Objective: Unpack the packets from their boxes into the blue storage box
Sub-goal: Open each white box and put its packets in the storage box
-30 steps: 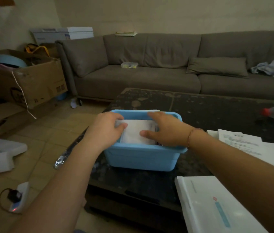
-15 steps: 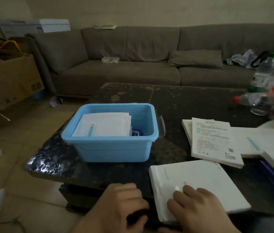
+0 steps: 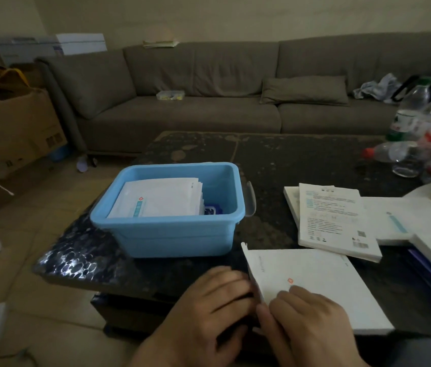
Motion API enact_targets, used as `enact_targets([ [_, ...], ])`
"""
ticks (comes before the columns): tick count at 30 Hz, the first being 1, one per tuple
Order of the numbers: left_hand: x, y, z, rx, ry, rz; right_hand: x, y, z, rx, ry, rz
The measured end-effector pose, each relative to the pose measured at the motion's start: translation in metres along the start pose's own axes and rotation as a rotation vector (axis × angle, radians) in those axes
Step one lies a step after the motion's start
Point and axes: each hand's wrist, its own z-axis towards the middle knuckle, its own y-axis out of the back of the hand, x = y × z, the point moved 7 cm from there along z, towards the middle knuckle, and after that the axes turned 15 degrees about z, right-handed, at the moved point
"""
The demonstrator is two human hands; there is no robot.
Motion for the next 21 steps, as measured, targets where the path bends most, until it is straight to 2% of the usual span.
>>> enact_targets([
  [3, 0.000, 0.003, 0.000, -0.095, 0.021, -0.035, -0.003, 0.009, 0.003, -0.024, -0.035, 0.044],
  [10, -0.013, -0.035, -0.001, 0.083, -0.102, -0.004, -0.003, 0.007, 0.000, 0.009, -0.058, 0.063],
  [17, -0.010, -0.020, 0.002, -0.097, -0.073, 0.110, -0.004, 0.007, -0.001, 0.020, -0.069, 0.063],
  [21, 0.001, 0.004, -0.004, -0.136, -0.046, 0.281, -0.004, 0.010, -0.003, 0.015, -0.084, 0.071],
])
